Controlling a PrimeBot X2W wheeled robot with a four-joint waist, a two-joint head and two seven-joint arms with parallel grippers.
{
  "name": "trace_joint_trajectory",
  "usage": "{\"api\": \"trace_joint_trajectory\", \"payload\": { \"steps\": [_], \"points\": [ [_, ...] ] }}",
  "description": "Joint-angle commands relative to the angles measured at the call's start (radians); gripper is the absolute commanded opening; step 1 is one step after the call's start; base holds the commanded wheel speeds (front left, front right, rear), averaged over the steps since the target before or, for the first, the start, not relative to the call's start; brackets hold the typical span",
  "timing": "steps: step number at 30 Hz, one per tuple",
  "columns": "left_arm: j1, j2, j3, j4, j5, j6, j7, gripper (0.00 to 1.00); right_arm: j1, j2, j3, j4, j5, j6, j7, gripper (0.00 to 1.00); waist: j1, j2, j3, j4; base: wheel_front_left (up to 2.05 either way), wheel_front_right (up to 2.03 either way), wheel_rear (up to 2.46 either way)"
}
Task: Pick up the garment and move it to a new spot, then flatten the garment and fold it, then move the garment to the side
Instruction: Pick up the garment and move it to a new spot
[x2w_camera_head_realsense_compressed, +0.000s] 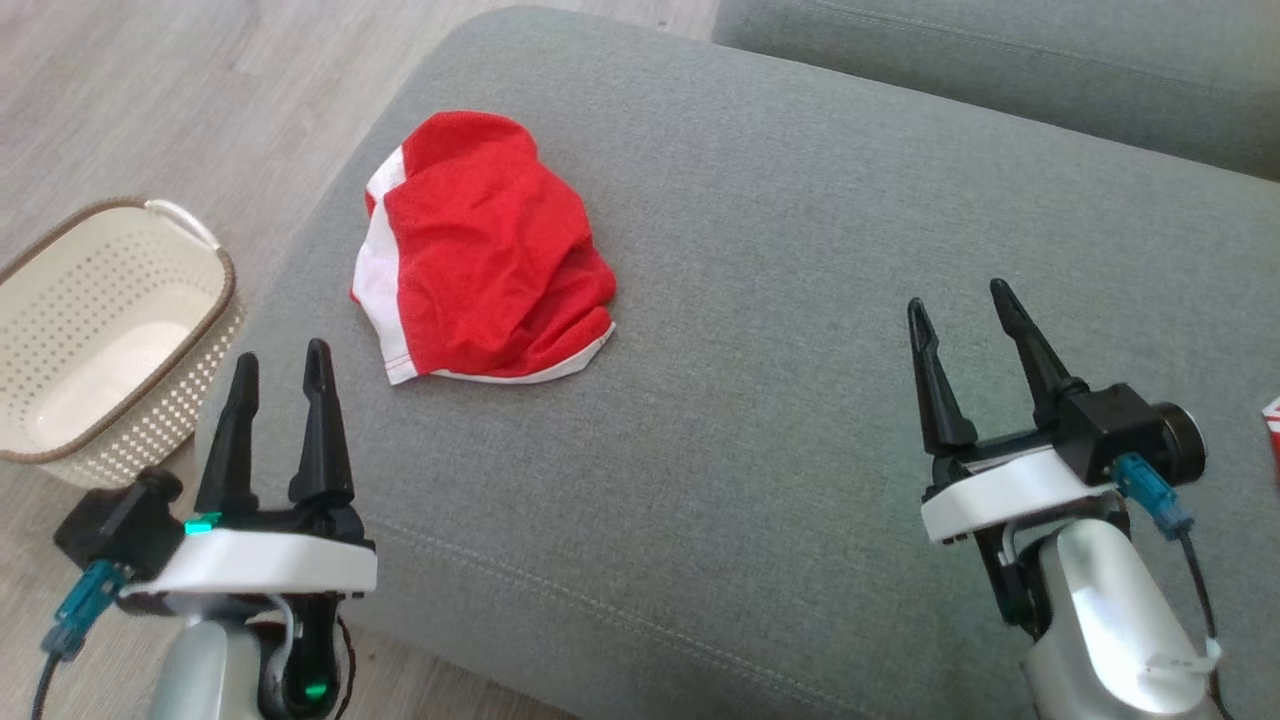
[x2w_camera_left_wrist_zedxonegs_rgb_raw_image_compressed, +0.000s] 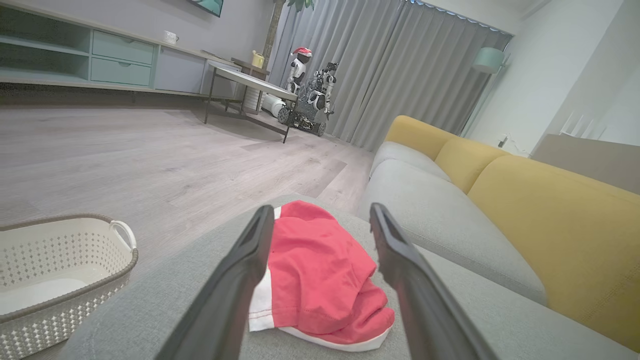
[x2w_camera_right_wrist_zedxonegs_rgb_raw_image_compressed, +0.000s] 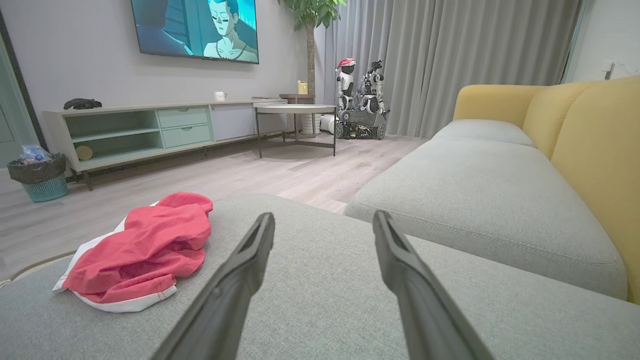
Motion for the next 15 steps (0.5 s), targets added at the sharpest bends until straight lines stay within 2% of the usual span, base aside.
{"api": "trace_joint_trajectory", "payload": {
  "steps": [1, 9, 15],
  "points": [
    [-0.019, 0.008, 0.035, -0.040, -0.005, 0.006, -0.005, 1.00, -0.015, 0.005, 0.023, -0.035, 0.003, 0.007, 0.005, 1.00, 0.0000, 0.0000, 0.001, 0.002, 0.00, 0.00, 0.00],
    [-0.029, 0.008, 0.056, -0.030, -0.030, 0.010, -0.005, 1.00, -0.019, 0.005, 0.031, -0.038, 0.010, 0.007, 0.009, 1.00, 0.0000, 0.0000, 0.016, -0.021, 0.00, 0.00, 0.00],
    [-0.089, 0.008, 0.083, 0.047, -0.025, 0.005, -0.005, 1.00, -0.032, 0.005, 0.018, -0.062, -0.018, 0.007, 0.026, 1.00, 0.0000, 0.0000, 0.069, -0.052, 0.00, 0.00, 0.00]
  ]
}}
